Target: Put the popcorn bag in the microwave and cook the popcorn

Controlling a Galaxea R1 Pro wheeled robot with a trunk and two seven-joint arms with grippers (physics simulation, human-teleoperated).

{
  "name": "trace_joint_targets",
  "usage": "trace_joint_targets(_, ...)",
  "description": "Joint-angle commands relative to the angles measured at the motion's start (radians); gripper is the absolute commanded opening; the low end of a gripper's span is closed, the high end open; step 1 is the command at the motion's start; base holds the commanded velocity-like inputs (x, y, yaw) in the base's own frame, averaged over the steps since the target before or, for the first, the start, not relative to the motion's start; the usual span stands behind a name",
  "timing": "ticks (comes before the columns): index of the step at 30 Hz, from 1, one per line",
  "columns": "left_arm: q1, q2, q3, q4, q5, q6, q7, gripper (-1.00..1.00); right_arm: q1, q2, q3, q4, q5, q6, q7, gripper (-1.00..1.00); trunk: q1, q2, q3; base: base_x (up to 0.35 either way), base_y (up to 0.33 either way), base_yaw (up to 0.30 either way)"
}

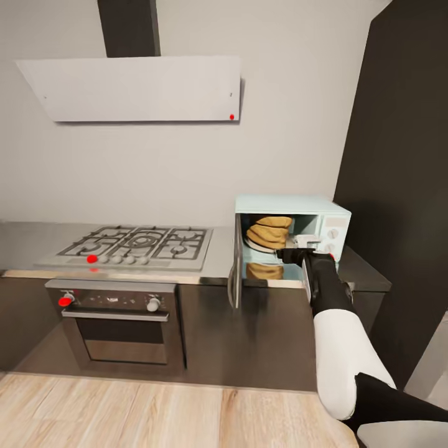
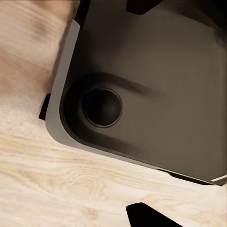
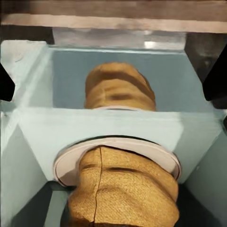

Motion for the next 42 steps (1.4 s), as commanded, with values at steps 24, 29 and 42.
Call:
trace_joint_targets(24, 0.000, 0.003, -0.004, -0.002, 0.004, -0.003, -0.001, 1.00, 0.413, -0.213, -0.005, 0.654, 0.040, -0.092, -0.006, 1.00, -0.001, -0.001, -0.001, -0.289, 0.000, 0.000)
trace_joint_targets(29, 0.000, 0.005, -0.002, -0.012, 0.005, -0.004, -0.001, 1.00, 0.473, -0.239, -0.005, 0.923, 0.034, -0.344, -0.076, 1.00, -0.001, -0.001, -0.001, -0.006, 0.000, 0.000)
trace_joint_targets(42, 0.000, 0.006, 0.001, -0.111, 0.015, 0.011, 0.001, 1.00, 0.644, -0.235, -0.008, 0.946, 0.007, -0.461, -0.092, 1.00, -0.001, -0.001, -0.001, 0.035, 0.000, 0.000)
